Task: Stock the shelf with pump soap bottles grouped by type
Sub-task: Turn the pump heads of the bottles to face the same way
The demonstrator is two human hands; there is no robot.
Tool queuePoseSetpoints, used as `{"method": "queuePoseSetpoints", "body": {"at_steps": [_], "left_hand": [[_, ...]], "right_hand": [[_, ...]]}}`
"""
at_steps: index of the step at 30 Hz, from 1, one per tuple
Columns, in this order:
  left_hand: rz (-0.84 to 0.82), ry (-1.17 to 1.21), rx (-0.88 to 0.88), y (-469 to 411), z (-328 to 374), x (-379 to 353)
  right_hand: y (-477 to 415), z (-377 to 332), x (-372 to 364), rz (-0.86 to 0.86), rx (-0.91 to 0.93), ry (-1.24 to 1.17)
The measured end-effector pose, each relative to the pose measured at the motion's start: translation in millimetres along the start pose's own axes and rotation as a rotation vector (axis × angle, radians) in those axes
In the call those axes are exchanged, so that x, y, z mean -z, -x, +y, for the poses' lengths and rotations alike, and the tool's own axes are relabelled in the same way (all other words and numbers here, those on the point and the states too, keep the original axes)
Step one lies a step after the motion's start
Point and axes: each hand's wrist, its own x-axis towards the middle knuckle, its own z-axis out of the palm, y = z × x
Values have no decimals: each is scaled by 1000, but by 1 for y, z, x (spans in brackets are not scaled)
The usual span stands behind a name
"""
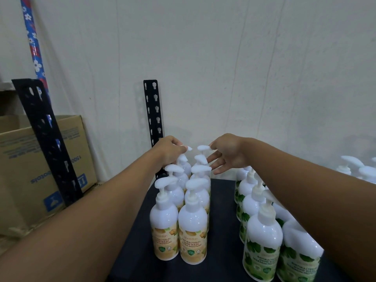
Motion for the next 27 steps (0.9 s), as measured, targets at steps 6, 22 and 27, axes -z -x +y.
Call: {"method": "queuePoseSetpoints", "body": {"at_steps": [6, 22, 27], "left_hand": [[27, -5, 4, -3, -1, -2], [-41, 235, 93, 42, -8, 23], [-150, 233, 16, 64, -12, 27]], "right_hand": [[-3, 0, 2, -14, -13, -26], [51, -4, 2, 36, 12, 118], [55, 9, -14, -69, 27, 32]]}}
